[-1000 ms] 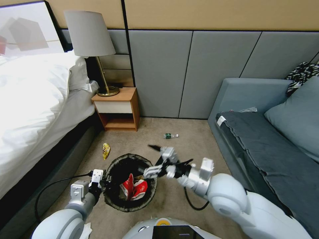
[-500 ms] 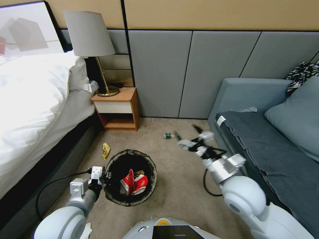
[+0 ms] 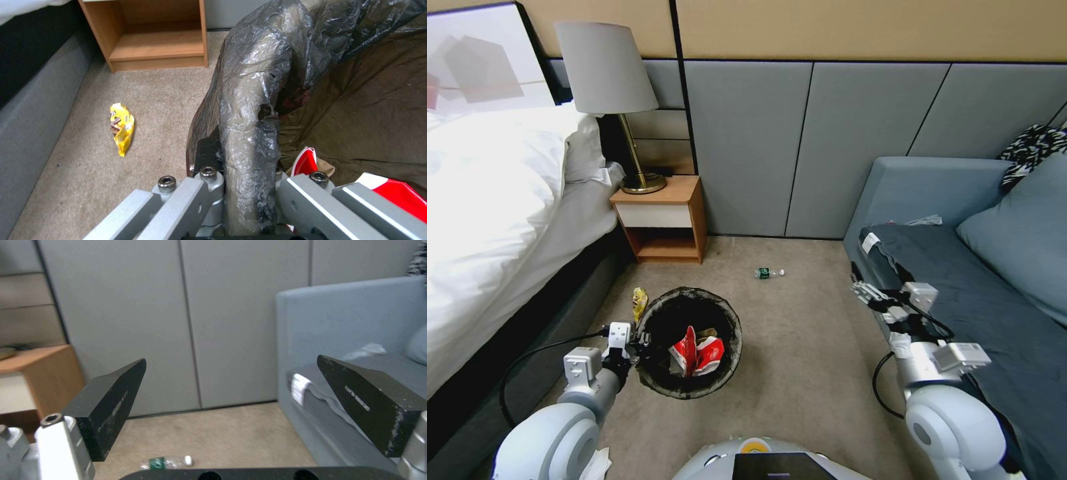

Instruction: Pick up the trash bin, then pick up the garbage from the floor and place it into the trash bin.

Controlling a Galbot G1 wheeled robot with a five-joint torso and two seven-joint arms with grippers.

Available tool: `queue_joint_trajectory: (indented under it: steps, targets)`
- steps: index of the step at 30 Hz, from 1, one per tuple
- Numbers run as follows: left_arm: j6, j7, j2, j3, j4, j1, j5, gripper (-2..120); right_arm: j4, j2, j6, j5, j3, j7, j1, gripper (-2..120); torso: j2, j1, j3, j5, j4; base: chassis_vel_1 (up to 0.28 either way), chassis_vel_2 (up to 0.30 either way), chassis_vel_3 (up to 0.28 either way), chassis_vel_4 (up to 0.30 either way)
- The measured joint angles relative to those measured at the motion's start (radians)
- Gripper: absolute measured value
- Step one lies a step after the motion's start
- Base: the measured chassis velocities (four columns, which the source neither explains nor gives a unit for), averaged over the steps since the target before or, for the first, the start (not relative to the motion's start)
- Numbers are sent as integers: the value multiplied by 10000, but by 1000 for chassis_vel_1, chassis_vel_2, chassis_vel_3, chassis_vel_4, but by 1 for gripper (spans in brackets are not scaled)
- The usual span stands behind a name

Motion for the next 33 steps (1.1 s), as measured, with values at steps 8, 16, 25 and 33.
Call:
queue_joint_trajectory:
  steps: [8,16,25,33]
  targets:
    - [35,-8,5,-11,0,75,0,2,6,287,-19,-470,-122,-19,24,100,-1,0,0,-1,1,0,0,0,0]
    - [60,-10,4,15,0,109,-19,2,13,379,-18,-736,-274,-14,41,100,-1,0,0,0,1,0,0,0,0]
    - [66,-16,-7,1,0,35,-29,2,16,474,-4,-1209,-719,-12,5,100,0,0,0,0,1,-18,15,11,-18]
    - [65,-16,-22,-17,0,-54,-92,2,16,498,-1,-1474,-959,-11,-59,100,0,0,1,0,0,-74,65,77,-65]
